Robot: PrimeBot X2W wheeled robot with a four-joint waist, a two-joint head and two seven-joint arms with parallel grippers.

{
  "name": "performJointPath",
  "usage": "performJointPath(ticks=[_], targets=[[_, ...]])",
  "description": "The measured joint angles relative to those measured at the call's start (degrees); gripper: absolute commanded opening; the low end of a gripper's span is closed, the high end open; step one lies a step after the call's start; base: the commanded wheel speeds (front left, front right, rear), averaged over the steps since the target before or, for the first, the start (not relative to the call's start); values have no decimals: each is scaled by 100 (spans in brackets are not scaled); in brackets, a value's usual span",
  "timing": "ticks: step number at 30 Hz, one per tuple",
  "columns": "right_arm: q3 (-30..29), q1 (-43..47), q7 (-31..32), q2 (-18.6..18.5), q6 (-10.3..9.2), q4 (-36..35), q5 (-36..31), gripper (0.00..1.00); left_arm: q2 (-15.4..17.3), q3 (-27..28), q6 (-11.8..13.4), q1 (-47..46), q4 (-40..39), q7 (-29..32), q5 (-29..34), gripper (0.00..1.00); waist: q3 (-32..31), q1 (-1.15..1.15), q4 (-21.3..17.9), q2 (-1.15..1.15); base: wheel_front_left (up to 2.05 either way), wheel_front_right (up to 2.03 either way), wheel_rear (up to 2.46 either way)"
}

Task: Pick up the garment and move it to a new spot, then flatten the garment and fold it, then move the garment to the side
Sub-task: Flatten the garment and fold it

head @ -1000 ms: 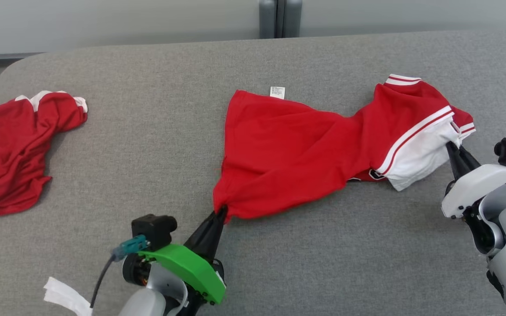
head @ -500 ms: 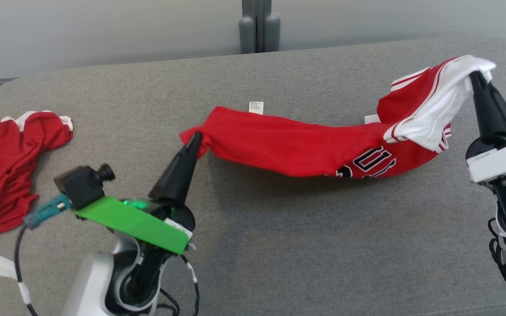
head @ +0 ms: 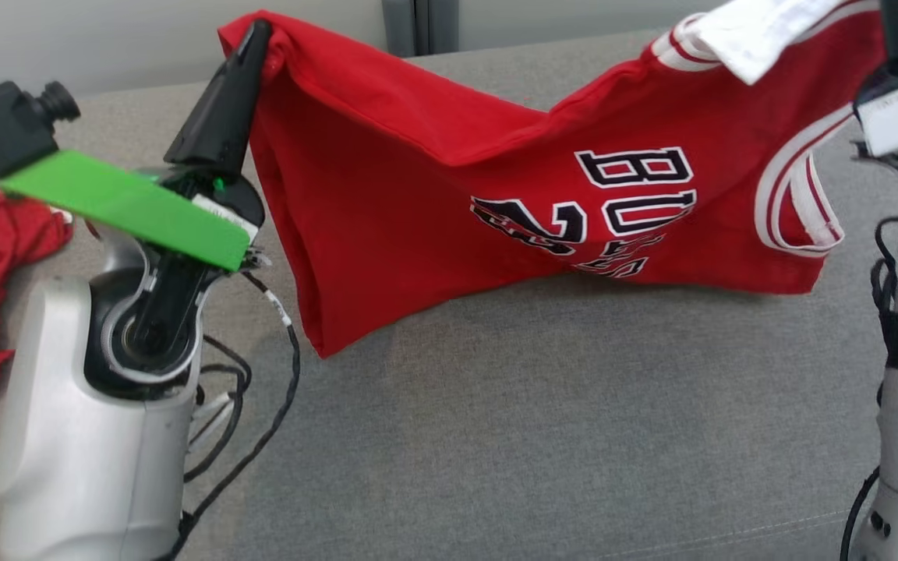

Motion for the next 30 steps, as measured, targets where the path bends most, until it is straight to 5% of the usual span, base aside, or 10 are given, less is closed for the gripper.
performJointPath(ticks=[8, 13, 18, 24, 30], targets=[[364, -1987, -811, 49, -1, 2384, -728, 0, 167, 180, 25, -1659, 1527, -313, 498, 0, 752, 0, -199, 0, 0, 0, 0], [204, -3534, -2132, 328, -1, 3537, -172, 0, 256, 517, -169, -2797, 2487, -1214, 717, 0, 1248, 2, -353, 0, 0, 0, 0], [387, -4550, -3227, 309, 0, 3800, 67, 0, 346, 475, -345, -3671, 2871, -2100, 966, 0, 1565, 2, -514, 0, 0, 0, 0], [703, -4788, -3375, 1, -1, 3587, 218, 0, 454, 141, -386, -4223, 2616, -2608, 792, 0, 1751, 1, -593, 0, 0, 0, 0], [1179, -4033, -3381, -182, 0, 3649, 315, 0, 675, -494, -387, -3562, 2848, -2718, 444, 0, 1914, 1, -590, 0, 0, 0, 0]])
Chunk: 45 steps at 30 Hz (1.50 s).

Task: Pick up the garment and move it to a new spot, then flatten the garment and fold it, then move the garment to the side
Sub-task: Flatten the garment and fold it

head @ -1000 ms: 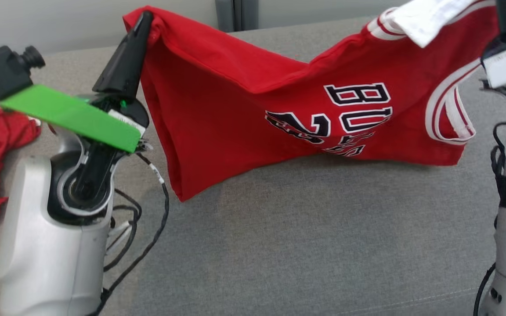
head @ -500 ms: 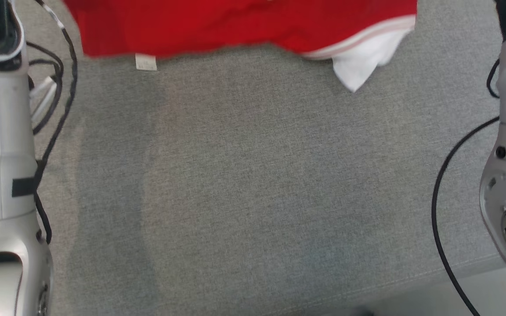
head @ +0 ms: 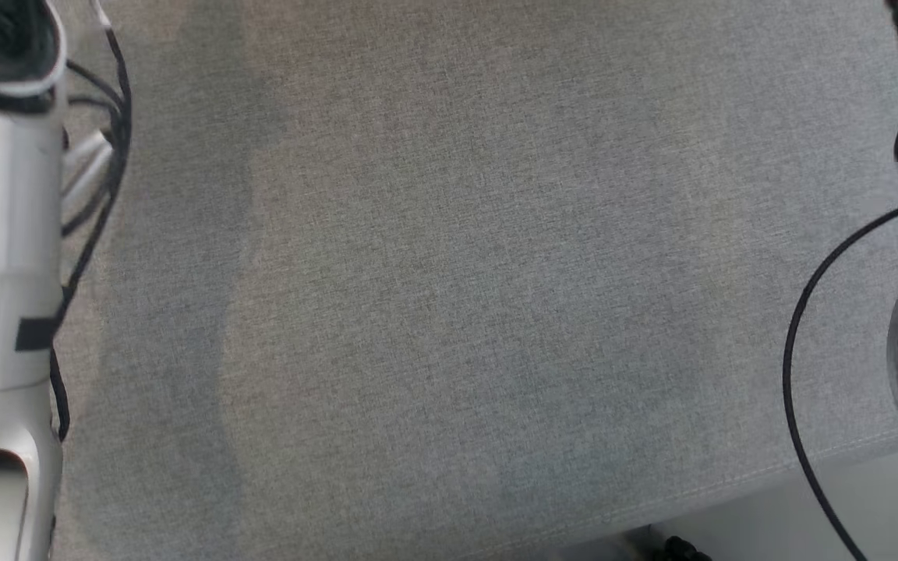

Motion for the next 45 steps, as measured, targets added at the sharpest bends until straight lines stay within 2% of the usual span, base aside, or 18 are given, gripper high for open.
performJointPath(ticks=[7, 13, 17, 21, 29, 37, 41, 45], targets=[[659, 1259, 0, -170, 0, 316, 359, 0, 52, -609, 0, 1042, 636, -157, -302, 0, -10, -1, -13, 0, 0, 0, 0], [1206, 2219, 124, -560, 0, 489, 759, 0, 46, -1106, -1, 1842, 864, -169, -730, 0, -232, -1, 48, 0, 0, 0, 0], [1464, 2778, 156, -932, 0, 454, 747, 0, 44, -1466, -1, 2459, 633, -33, -1274, 0, -484, -2, 109, 0, 0, 0, 0], [1536, 3451, 187, -1112, 0, 408, 702, 0, 225, -1761, -1, 3123, 487, -45, -1522, 0, -791, -2, 194, 0, 0, 0, 0], [1161, 4884, 622, -1432, 0, -65, 726, 0, 364, -2235, -1, 4084, 556, -164, -1378, 0, -1445, -2, 461, 0, 0, 0, 0], [516, 6212, 2113, -1357, 1, -770, 37, 0, 374, -2427, -2, 4789, 570, -189, -1147, 0, -1993, -2, 709, 0, 0, 0, 0], [29, 6934, 3205, -1183, 2, -1426, -421, 0, 447, -2370, -2, 5057, 560, -194, -915, 0, -2186, -2, 782, 0, 0, 0, 0], [-495, 7681, 4355, -861, 3, -2372, -832, 0, 552, -2395, 29, 5297, 527, -197, -643, 0, -2275, -2, 803, 0, 0, 0, 0]])
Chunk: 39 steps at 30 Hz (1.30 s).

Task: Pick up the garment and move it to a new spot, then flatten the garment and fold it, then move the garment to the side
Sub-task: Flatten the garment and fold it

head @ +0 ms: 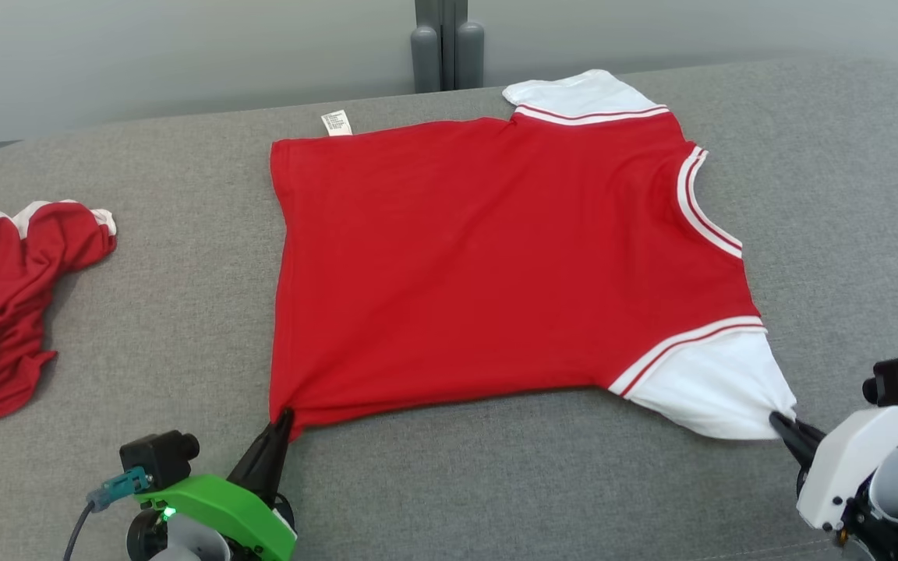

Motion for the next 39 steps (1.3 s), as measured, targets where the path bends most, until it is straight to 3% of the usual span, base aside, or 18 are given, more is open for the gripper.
performJointPath(ticks=[9, 12, 17, 26, 39], targets=[[-804, 1172, 1950, 855, 0, -1863, -438, 0, 308, -254, 348, 399, -338, 218, 254, 0, 47, 0, -29, 0, 0, 0, 0], [-922, 1384, 2279, 1027, 0, -2291, -509, 0, 464, -443, 526, 477, -530, 421, 428, 0, 76, 0, -16, 0, 0, 0, 0], [-1137, 1339, 2158, 1085, 0, -2595, -680, 0, 608, -437, 723, 567, -931, 524, 443, 0, 103, 0, -4, 0, 0, 0, 0], [-890, 177, 1577, 726, 0, -2229, -792, 0, 669, -238, 878, 181, -1582, 818, 335, 0, 114, 0, 28, 0, 0, 0, 0], [8, -1767, 541, 218, -1, -393, -694, 0, 375, -92, 1061, -898, -1168, 1533, 46, 0, 398, 1, 59, 0, 0, 0, 0]])
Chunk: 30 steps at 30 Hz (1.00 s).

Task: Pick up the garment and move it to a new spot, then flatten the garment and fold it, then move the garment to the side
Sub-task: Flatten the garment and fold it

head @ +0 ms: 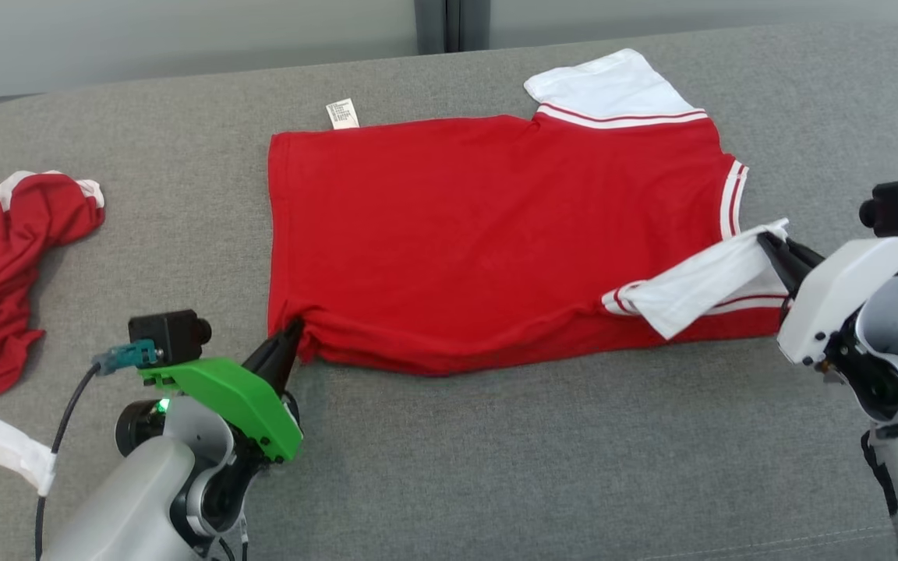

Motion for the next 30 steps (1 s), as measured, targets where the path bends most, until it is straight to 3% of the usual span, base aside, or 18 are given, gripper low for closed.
performJointPath(ticks=[10, 19, 20, 21, 22, 23, 28, 30], targets=[[642, -1157, -1169, -109, 0, 1440, -146, 0, -283, -7, 167, -717, 891, 192, 75, 0, 349, 0, -9, 0, 0, 0, 0], [1357, -1728, -1998, -165, 0, 2376, -22, 0, -493, -86, 92, -930, 1358, 175, 122, 0, 445, 0, 60, 0, 0, 0, 0], [1417, -1766, -2093, -186, 1, 2475, -18, 0, -502, -97, 88, -933, 1382, 174, 131, 1, 439, 0, 71, 0, 0, 0, 0], [1438, -1808, -2161, -199, 1, 2566, -5, 0, -510, -101, 83, -937, 1396, 171, 142, 22, 432, 0, 80, 0, 0, 0, 0], [1483, -1866, -2242, -226, 1, 2671, -7, 80, -514, -113, 57, -940, 1414, 156, 148, 100, 420, 0, 90, 0, 0, 0, 0], [1513, -1917, -2357, -253, 1, 2762, -41, 100, -527, -114, 48, -940, 1432, 88, 169, 100, 406, 0, 102, 0, 0, 0, 0], [1597, -2056, -2939, -241, 1, 2991, -97, 100, -542, -112, 73, -939, 1490, -163, 277, 100, 309, 0, 144, 0, 0, 0, 0], [1662, -2051, -3012, -243, 1, 3000, -57, 100, -479, -110, 237, -906, 1515, -282, 363, 100, 246, 0, 149, 0, 0, 0, 0]])
